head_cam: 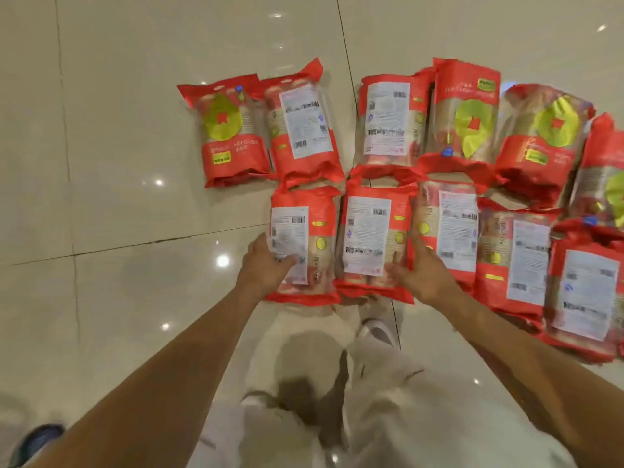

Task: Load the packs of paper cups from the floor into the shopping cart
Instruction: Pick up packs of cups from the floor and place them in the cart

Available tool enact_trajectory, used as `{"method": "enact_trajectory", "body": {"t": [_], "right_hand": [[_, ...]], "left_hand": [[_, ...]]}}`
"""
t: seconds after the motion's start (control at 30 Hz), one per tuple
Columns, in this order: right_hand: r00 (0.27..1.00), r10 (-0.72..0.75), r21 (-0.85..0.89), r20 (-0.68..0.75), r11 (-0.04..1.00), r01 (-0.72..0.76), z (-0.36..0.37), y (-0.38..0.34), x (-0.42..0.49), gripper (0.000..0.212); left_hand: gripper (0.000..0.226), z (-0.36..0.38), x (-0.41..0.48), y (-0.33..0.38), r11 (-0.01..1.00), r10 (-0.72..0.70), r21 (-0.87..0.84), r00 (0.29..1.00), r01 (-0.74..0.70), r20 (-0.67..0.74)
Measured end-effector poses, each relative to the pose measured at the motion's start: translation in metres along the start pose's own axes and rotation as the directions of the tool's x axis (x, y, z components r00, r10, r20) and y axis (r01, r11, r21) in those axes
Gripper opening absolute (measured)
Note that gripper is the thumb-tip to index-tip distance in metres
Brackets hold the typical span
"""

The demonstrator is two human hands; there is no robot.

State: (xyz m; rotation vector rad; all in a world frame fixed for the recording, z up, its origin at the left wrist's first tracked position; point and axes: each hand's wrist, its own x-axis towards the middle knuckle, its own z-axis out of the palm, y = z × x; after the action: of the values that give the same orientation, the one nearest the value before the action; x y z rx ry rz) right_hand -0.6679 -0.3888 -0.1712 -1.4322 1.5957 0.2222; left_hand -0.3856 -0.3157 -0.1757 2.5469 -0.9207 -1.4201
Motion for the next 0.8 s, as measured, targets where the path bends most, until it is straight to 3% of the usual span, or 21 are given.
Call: {"method": "enact_trajectory", "body": {"t": [0.1,0.2,0.27,0.37,0.47,0.57,0.8], "right_hand": [[0.993,0.075,0.212,-0.091,0.976,-0.054,0.029,0.022,0.055,0.071],[0.969,0.097,0.216,-0.226,0.975,-0.047,0.056,0.021,0.085,0.07],[0.96,0.172,0.239,-0.221,0.964,-0.117,0.068,0.019,0.095,0.072],[0.96,0.236,0.318,-0.152,0.931,-0.179,0.071,0.018,0.104,0.074],[0.969,0.219,0.369,-0.117,0.915,-0.163,0.066,0.009,0.094,0.067],[0.971,0.175,0.352,-0.166,0.93,-0.107,0.053,-0.016,0.056,0.085],[0.991,0.137,0.437,0.009,0.891,-0.127,-0.009,-0.083,-0.091,0.024]], "left_hand": [[0.066,0.031,0.059,-0.017,0.975,-0.064,-0.215,0.998,0.063,0.003],[0.077,0.046,0.09,-0.027,0.935,-0.121,-0.336,0.993,0.113,-0.003],[0.072,0.048,0.098,-0.031,0.919,-0.148,-0.365,0.989,0.146,0.022],[0.083,0.041,0.094,-0.034,0.891,-0.19,-0.414,0.981,0.185,0.03],[0.075,0.033,0.075,-0.036,0.875,-0.196,-0.454,0.98,0.169,-0.013],[0.069,0.011,0.027,-0.025,0.891,-0.19,-0.431,0.979,0.142,-0.07],[0.069,-0.075,-0.134,0.003,0.819,-0.216,-0.556,0.974,0.139,-0.074]]}}
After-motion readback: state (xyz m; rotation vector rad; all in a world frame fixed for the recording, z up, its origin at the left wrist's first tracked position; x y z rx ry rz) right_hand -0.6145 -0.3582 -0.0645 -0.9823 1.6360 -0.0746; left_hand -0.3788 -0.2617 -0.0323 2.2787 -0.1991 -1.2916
